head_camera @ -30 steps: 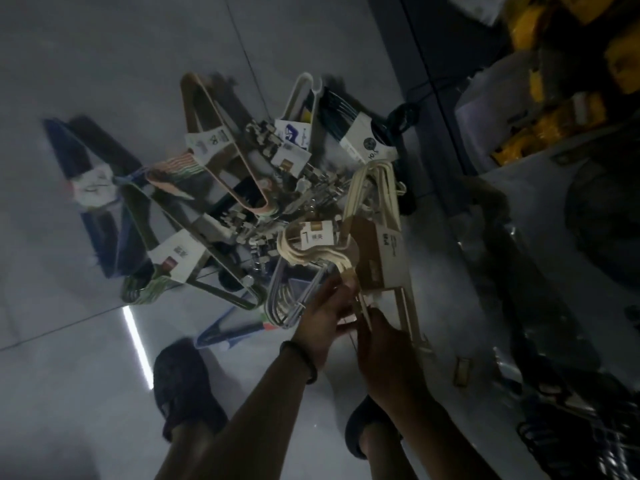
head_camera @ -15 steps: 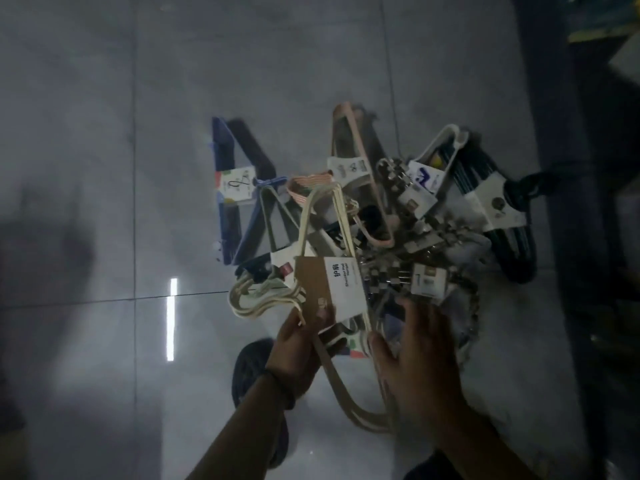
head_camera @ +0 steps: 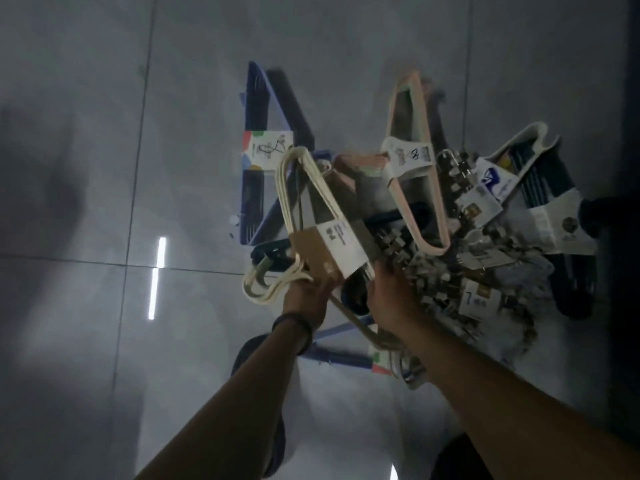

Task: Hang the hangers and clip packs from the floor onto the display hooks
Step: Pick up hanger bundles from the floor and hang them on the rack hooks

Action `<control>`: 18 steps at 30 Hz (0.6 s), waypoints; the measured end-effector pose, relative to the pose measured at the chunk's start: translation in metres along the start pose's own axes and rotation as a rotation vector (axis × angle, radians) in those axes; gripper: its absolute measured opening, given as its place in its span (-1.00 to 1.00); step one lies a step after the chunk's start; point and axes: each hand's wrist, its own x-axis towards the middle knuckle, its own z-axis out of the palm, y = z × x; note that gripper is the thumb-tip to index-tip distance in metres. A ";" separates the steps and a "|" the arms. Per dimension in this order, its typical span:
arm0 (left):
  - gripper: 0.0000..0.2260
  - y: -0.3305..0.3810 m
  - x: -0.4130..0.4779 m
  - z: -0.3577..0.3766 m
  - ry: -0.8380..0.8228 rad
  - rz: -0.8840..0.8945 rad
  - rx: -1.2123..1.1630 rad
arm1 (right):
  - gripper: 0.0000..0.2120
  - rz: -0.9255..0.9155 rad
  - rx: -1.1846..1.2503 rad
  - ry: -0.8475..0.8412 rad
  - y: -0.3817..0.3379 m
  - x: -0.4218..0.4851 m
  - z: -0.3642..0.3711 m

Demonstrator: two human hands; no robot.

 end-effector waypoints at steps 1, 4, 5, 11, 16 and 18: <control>-0.49 -0.003 0.008 0.003 0.057 -0.001 -0.016 | -0.53 0.020 -0.025 -0.066 -0.004 0.005 -0.001; -0.27 -0.001 0.015 0.011 0.028 -0.126 -0.255 | -0.55 0.027 0.048 -0.169 -0.010 0.015 -0.006; -0.40 0.001 0.015 0.011 -0.055 -0.196 -0.362 | -0.55 0.037 0.092 -0.194 -0.011 0.018 -0.008; -0.57 -0.013 0.029 0.008 -0.212 -0.195 -0.718 | -0.53 0.196 0.354 -0.308 -0.013 0.031 -0.001; -0.64 -0.009 0.015 -0.002 -0.137 -0.177 -0.773 | -0.64 0.117 0.337 -0.299 -0.029 0.019 0.001; -0.65 -0.010 0.000 -0.009 -0.119 -0.194 -0.780 | -0.70 0.124 0.384 -0.308 -0.033 0.004 0.005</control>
